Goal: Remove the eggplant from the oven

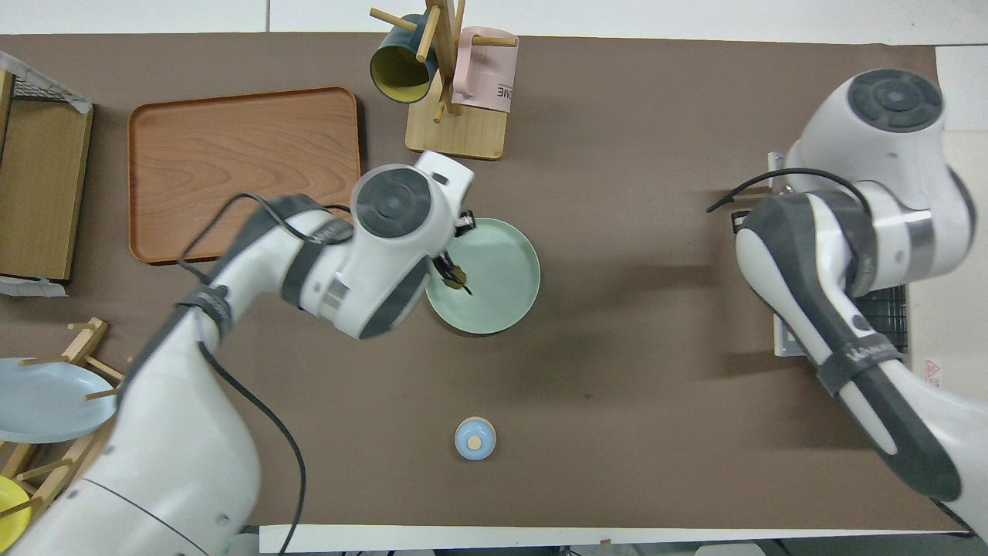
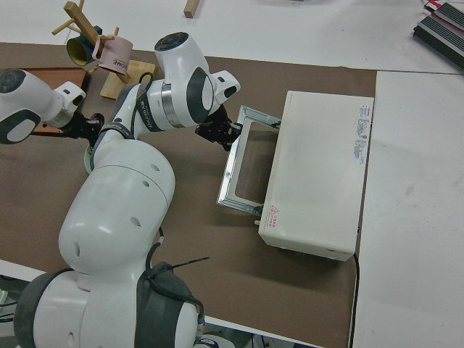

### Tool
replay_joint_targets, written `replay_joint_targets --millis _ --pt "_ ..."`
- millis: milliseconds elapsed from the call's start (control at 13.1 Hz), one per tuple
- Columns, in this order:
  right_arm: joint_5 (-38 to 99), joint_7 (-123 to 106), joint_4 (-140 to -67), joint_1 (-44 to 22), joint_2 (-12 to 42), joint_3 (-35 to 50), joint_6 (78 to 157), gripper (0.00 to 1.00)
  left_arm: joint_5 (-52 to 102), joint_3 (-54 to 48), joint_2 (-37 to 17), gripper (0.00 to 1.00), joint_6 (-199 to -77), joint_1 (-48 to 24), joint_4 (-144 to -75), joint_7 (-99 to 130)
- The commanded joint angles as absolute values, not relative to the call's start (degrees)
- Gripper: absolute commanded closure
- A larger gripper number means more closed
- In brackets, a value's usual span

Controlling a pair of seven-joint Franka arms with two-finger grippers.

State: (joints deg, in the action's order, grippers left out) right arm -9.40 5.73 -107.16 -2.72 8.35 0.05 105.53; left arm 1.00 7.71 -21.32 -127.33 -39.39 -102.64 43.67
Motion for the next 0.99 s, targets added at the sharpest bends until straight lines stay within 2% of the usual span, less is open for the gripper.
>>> replay_joint_targets --millis 0,76,152,229,533,610,686,762,838,914 --pt "-11.2 -2.2 -107.6 3.9 4.4 -0.3 102.1 0.95 0.8 6.9 -19.9 1.00 -126.2 -25.6 -102.8 25.5" --pt "-8.0 -2.5 -107.1 4.0 2.0 -0.4 100.3 0.64 1.4 6.9 -20.4 1.00 -127.9 -22.0 -102.7 17.9" --pt "-4.2 -2.5 -105.9 4.2 -0.4 -0.5 98.5 0.12 1.5 6.9 -22.0 1.00 -129.3 -18.4 -102.6 12.8" --pt "-1.8 -2.5 -103.9 4.6 -2.9 -0.5 96.7 0.00 1.5 6.9 -23.5 1.00 -131.7 -17.1 -102.6 10.5" --pt "-1.1 -2.9 -90.4 5.9 -2.3 -0.6 84.6 0.00 0.9 7.0 -25.2 1.00 -135.8 -15.3 -103.8 8.8" --pt "-1.1 -4.3 -90.3 6.8 -2.1 -0.5 84.4 0.00 0.9 7.1 -25.1 0.87 -135.7 -15.7 -104.2 8.9" --pt "-1.0 -5.5 -90.9 6.7 -2.2 -0.6 84.6 0.00 0.9 7.1 -24.9 0.33 -135.2 -15.4 -104.1 9.1" --pt "-1.1 -5.6 -91.8 6.7 -2.5 -0.6 84.8 0.00 0.9 7.1 -24.4 0.01 -135.8 -15.0 -104.1 9.1" --pt "-1.0 -5.5 -92.4 6.7 -2.8 -0.5 84.7 0.00 1.0 7.1 -23.8 0.00 -134.9 -14.1 -103.5 9.4" --pt "-1.1 -5.5 -92.3 6.6 -2.7 -0.5 85.0 0.00 1.0 7.2 -20.9 0.00 -133.3 -13.7 -103.4 9.4"
